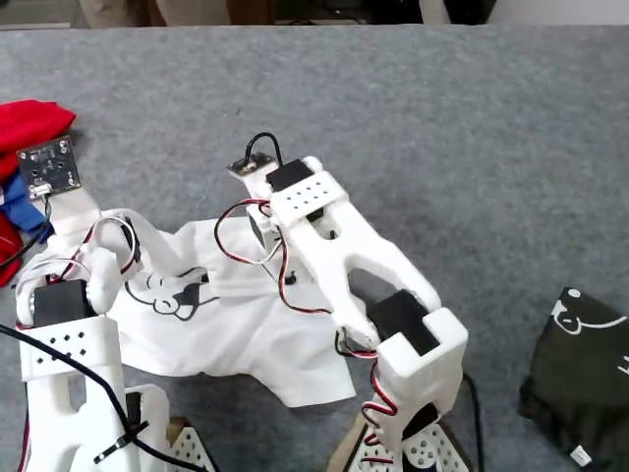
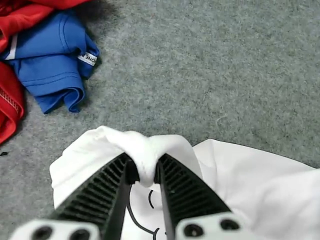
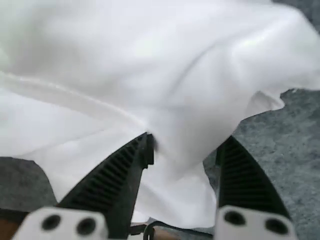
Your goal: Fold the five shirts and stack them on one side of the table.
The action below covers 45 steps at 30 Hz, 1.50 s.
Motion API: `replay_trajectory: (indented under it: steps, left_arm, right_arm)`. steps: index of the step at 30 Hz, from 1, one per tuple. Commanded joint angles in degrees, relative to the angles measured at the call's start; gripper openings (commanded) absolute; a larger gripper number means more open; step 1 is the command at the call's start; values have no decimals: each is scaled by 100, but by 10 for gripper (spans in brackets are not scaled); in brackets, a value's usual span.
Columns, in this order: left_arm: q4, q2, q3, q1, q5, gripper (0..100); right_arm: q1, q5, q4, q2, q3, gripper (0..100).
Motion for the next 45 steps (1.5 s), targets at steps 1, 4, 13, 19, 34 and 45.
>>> replay_trajectory:
  steps: [1, 4, 13, 19, 34, 45]
  left_arm:
    - [-79, -84, -70, -53, -35, 18]
    - [-97, -75, -70, -53, -44, 18]
    - [-105, -40, -62, -53, -44, 18]
    - [-114, -40, -44, -26, -53, 18]
    - [-114, -31, -53, -9, -53, 18]
    - [-114, -40, -79, -9, -53, 18]
  right_arm:
    - [-48, -105, -167, -295, 31, 175]
    - [-48, -167, -176, -295, 66, 169]
    - [57, -220, -387, -4, 426, 170]
    - [251, -211, -378, 127, 435, 166]
    - [268, -220, -352, -75, 426, 27]
    - [646, -18, 316, -620, -629, 30]
